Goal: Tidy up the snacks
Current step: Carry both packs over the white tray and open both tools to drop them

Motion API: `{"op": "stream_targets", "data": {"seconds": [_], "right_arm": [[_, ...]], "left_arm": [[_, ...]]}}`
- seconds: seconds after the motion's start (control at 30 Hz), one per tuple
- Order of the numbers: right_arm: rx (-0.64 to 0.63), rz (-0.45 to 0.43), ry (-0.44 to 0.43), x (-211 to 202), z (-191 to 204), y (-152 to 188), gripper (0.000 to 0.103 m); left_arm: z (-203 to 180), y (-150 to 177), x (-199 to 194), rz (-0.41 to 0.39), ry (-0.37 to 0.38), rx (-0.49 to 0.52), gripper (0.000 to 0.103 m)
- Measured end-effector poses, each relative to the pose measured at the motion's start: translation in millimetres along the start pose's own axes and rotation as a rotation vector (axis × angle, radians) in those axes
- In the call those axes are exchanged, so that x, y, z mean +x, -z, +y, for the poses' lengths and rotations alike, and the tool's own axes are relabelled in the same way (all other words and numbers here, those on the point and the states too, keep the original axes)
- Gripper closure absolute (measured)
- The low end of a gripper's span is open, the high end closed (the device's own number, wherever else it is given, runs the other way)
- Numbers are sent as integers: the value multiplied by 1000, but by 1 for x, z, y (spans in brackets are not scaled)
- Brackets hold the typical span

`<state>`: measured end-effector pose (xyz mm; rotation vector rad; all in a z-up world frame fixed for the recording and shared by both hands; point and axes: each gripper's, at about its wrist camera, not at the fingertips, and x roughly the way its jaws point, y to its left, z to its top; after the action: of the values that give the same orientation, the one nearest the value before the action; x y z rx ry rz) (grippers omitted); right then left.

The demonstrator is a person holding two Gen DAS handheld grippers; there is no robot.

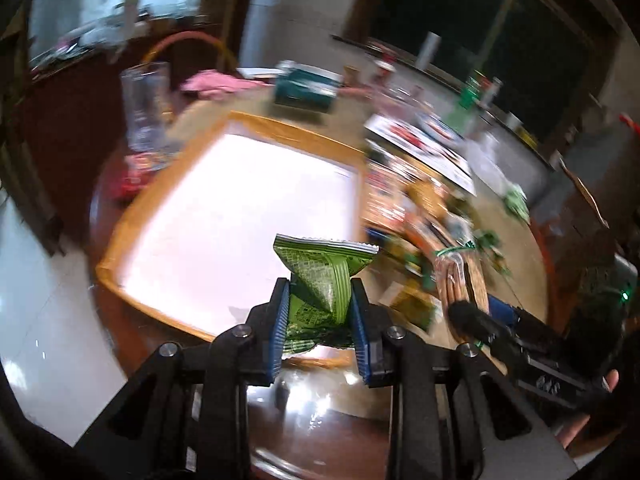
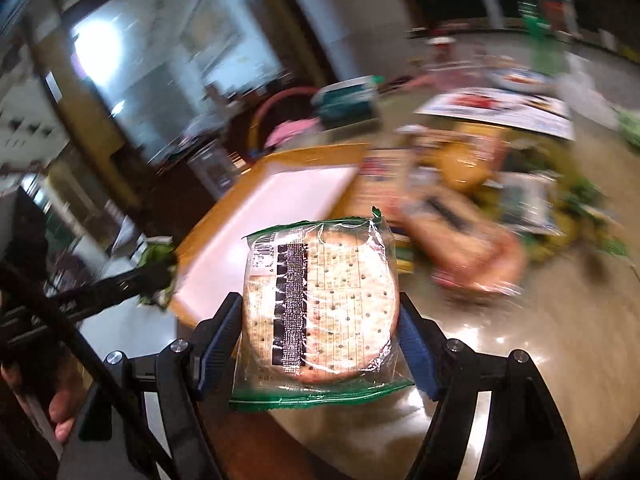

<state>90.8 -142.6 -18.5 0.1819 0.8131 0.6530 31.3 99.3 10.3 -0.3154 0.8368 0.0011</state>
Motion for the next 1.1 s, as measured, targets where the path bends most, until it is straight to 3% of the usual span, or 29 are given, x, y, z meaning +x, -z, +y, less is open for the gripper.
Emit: {"op": "stream_targets", "data": {"seconds": [0.2,0.4,0.6,0.97,1.03,1.1], "right_arm": [[-110,84,-46,61,57,-18,29],[-140,139,-29,89,74,-15,29],[-172,136,52,103,90,-17,29],[-244,244,140,138,101,-2,28],[-269,247,154,140,104,0,27],[-266,235,159,138,105,0,26]], "left_arm": [[62,-18,14,24,-43,-85,72],[91,-21,30,57,-38,-113,72],[97,-27,51,112,-35,-70,72],[105,-19,88,252,-101,37,71],[100,-18,90,257,-121,80,61],[98,-20,85,250,-100,76,31]]}}
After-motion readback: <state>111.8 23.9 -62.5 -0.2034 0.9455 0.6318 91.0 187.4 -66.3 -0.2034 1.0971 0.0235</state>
